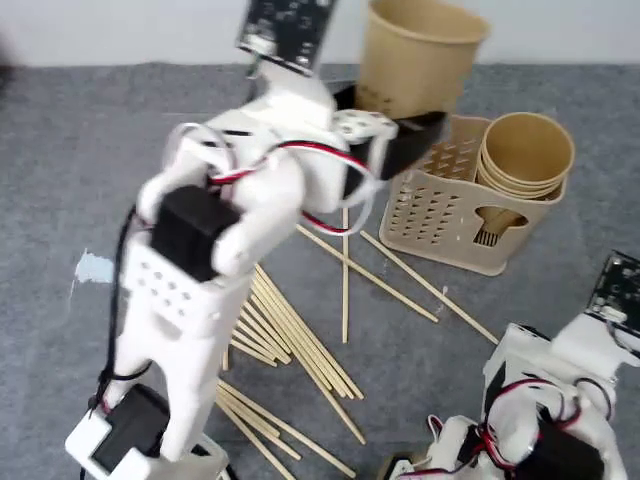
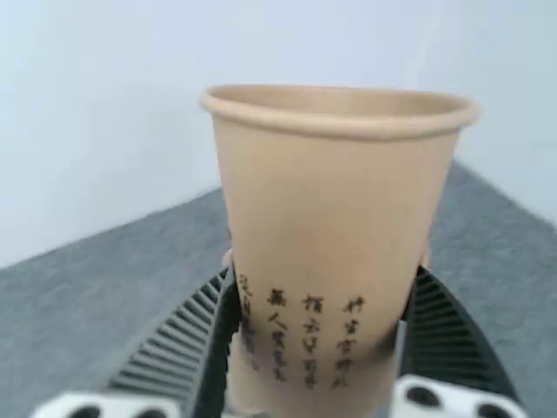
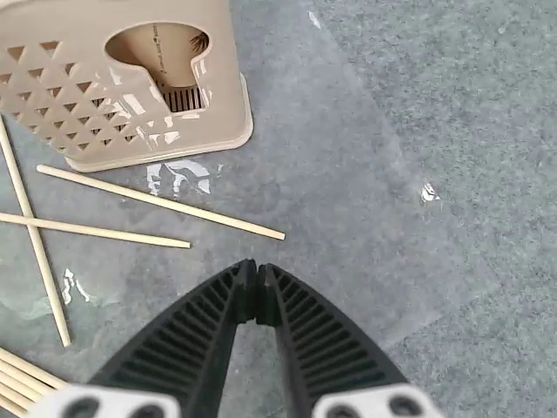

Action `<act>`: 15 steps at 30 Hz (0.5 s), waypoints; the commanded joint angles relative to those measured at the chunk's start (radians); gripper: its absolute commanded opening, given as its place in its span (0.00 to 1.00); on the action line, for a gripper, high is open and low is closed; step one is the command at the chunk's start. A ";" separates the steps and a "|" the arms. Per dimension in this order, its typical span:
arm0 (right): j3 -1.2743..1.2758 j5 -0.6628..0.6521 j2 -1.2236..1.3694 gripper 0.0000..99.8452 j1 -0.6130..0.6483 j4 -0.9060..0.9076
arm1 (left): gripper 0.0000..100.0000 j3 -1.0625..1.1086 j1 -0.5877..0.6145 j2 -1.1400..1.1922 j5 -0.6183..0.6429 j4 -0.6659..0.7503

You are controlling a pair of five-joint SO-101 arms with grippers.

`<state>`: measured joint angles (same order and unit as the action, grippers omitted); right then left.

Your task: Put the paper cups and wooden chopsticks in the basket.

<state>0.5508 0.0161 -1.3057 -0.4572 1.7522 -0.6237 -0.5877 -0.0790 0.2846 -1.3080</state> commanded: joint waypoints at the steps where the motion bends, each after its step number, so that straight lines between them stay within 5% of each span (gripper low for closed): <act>1: -0.003 0.012 -0.016 0.01 -0.010 0.035 | 0.22 0.122 -0.049 -0.040 0.044 0.221; 9: -0.002 0.014 -0.275 0.01 -0.004 0.035 | 0.22 0.450 -0.126 -0.040 0.044 0.681; 15: 0.066 0.057 -0.384 0.01 -0.002 -0.004 | 0.22 0.585 -0.155 -0.018 0.046 0.885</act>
<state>0.5785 0.0453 -1.6771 -0.4572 1.7522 -0.0468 -0.7334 -0.0790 0.3214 -0.5224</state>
